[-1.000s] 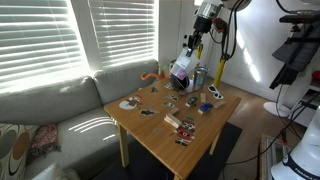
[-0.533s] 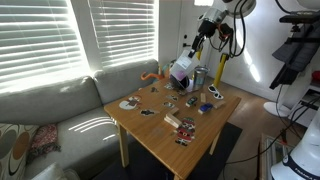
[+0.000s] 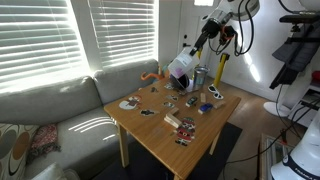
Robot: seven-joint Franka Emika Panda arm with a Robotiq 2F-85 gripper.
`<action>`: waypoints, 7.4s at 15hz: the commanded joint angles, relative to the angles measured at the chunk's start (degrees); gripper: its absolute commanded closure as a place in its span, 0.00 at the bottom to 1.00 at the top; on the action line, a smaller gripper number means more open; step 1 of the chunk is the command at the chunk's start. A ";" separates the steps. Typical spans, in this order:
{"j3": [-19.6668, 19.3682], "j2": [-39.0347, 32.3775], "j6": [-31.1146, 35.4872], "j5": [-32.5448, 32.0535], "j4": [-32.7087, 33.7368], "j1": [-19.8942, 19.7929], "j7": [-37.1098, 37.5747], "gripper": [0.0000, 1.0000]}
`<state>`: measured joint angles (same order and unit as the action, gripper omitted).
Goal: Pour the contents from the clear cup into the silver cup
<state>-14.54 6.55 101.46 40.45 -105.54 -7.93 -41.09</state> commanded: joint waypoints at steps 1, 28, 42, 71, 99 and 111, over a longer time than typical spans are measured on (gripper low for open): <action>0.47 -0.13 -0.27 0.07 0.23 -0.60 -0.05 0.99; -6.97 -1.53 -14.48 14.00 -6.78 -9.50 -23.03 0.99; -8.71 -3.56 -16.85 21.54 -8.80 -11.61 -31.70 0.99; -9.41 -11.52 -25.27 23.03 -3.55 -16.14 -51.99 0.99; -9.82 -13.85 -35.15 28.33 -2.70 -19.73 -60.59 0.99; -3.72 2.82 -18.73 7.93 2.49 -11.52 -43.36 0.99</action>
<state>-21.05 5.16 77.22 54.69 -103.62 -22.00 -90.43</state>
